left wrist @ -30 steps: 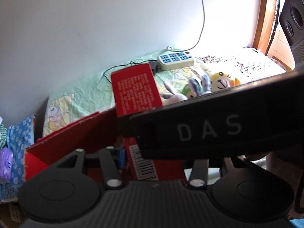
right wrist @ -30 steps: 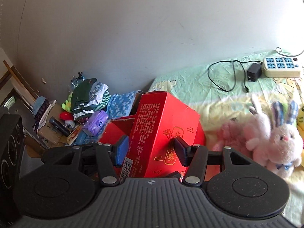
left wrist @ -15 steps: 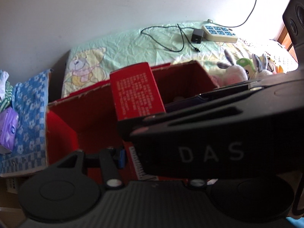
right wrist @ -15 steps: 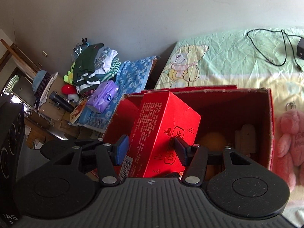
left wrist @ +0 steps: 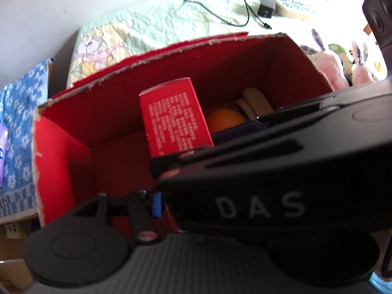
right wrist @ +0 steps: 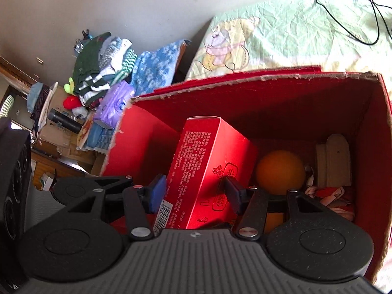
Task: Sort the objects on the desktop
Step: 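Lower the red carton into the box beside the gourd toy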
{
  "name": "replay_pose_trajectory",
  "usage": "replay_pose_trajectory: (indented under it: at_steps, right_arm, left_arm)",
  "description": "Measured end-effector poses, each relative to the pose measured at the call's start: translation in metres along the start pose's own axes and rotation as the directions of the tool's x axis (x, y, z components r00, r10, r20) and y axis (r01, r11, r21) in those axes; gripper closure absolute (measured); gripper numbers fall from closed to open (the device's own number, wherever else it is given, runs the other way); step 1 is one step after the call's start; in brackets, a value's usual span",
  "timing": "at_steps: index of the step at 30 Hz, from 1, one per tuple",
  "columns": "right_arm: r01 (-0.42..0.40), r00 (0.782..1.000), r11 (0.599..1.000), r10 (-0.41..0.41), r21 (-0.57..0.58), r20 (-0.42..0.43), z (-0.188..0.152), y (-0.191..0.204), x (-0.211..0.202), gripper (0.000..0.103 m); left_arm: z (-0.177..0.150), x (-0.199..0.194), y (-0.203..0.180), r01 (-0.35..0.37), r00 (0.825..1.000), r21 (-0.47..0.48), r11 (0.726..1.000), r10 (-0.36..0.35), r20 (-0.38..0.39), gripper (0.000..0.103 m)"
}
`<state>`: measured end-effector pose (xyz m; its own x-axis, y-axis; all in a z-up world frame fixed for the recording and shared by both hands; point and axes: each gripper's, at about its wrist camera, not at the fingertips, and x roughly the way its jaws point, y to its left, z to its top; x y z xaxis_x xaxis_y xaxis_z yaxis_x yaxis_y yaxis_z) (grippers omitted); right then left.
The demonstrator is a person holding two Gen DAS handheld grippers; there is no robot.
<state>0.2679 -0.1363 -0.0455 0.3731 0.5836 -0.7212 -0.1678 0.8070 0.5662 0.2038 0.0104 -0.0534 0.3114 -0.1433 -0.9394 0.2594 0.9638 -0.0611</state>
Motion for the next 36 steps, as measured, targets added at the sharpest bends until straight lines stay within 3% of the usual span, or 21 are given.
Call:
replay_pose_trajectory:
  at_steps: [7,23,36]
  right_arm:
    - [0.014,0.997,0.998,-0.009,0.068,-0.073,0.006,-0.02,0.019,0.05]
    - [0.108,0.993,0.994,-0.108,0.008,-0.038,0.004,-0.03,-0.001,0.048]
    - [0.068,0.997,0.997,-0.067,0.029,-0.029,0.004,-0.037,0.005,0.045]
  left_arm:
    - [0.011,0.027,-0.001,-0.005,0.996,-0.012,1.0,0.004,-0.084,0.054]
    - [0.018,0.03,-0.024,0.045,0.997,-0.005,0.999,-0.045,-0.058,0.049]
    - [0.016,0.028,-0.023,0.039,0.997,-0.003,0.999,-0.039,-0.064,0.046]
